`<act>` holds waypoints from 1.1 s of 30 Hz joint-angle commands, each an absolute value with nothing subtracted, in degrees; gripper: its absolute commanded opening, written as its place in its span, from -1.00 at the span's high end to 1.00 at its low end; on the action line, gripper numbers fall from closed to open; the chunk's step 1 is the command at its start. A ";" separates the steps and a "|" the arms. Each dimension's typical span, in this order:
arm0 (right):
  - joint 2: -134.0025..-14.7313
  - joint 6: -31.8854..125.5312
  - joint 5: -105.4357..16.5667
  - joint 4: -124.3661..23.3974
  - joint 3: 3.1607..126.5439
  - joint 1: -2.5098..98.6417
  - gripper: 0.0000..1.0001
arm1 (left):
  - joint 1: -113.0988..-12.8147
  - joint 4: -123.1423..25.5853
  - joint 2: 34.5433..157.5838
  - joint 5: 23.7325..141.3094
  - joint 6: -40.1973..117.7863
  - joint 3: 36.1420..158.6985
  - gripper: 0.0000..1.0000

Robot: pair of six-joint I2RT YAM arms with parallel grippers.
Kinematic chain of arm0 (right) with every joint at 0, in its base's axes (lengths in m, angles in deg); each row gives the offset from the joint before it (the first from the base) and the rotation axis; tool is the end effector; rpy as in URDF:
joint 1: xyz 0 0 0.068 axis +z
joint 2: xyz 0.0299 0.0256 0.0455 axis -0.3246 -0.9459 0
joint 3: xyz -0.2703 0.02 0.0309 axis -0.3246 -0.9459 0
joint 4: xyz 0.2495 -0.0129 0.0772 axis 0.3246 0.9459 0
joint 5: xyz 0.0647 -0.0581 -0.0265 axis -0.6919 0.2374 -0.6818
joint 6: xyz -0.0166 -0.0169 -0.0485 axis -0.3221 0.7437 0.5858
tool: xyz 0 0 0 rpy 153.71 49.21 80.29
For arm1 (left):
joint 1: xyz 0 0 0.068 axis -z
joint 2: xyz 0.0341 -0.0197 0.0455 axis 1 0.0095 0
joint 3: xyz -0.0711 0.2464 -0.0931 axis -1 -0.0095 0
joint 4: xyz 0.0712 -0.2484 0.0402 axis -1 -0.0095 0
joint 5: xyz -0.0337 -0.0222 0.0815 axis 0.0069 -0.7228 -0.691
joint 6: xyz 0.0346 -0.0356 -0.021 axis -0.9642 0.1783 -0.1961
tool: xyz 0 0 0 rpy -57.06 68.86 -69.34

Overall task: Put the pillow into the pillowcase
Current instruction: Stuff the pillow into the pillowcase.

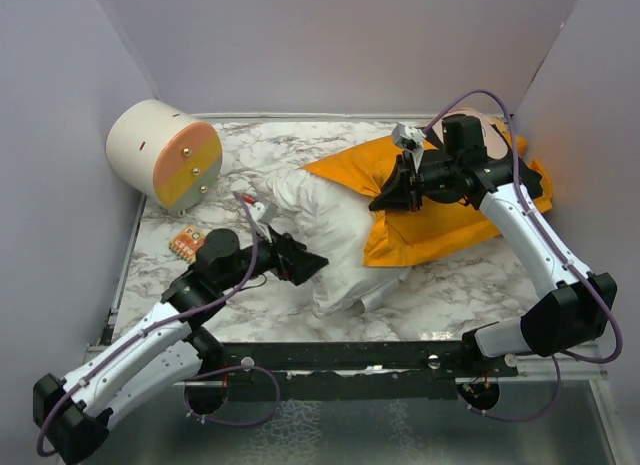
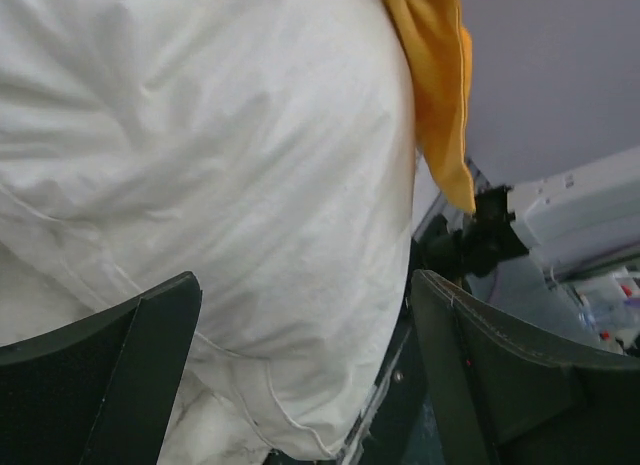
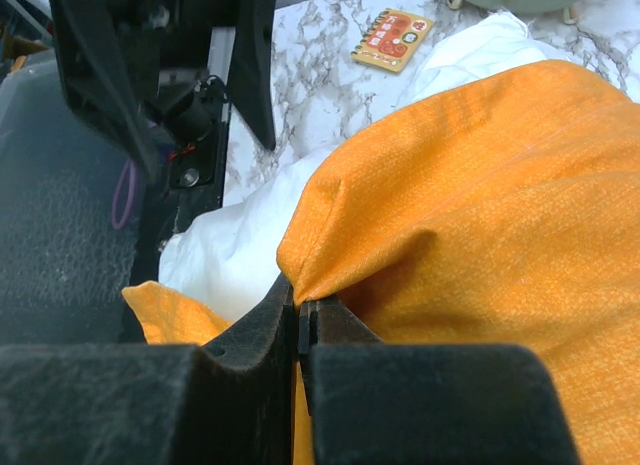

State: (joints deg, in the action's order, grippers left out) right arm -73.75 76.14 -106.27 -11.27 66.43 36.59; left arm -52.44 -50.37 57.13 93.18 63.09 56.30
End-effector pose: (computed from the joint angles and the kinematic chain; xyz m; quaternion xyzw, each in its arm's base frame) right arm 0.2639 0.1189 0.3607 -0.4719 0.6301 0.5084 0.3491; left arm 0.1246 -0.1083 0.2979 0.1184 0.7256 -0.4937 0.4646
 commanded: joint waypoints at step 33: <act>-54.34 94.52 -81.76 -0.73 59.01 34.94 -0.99 | -44.34 -25.14 89.63 94.19 60.42 72.18 1.00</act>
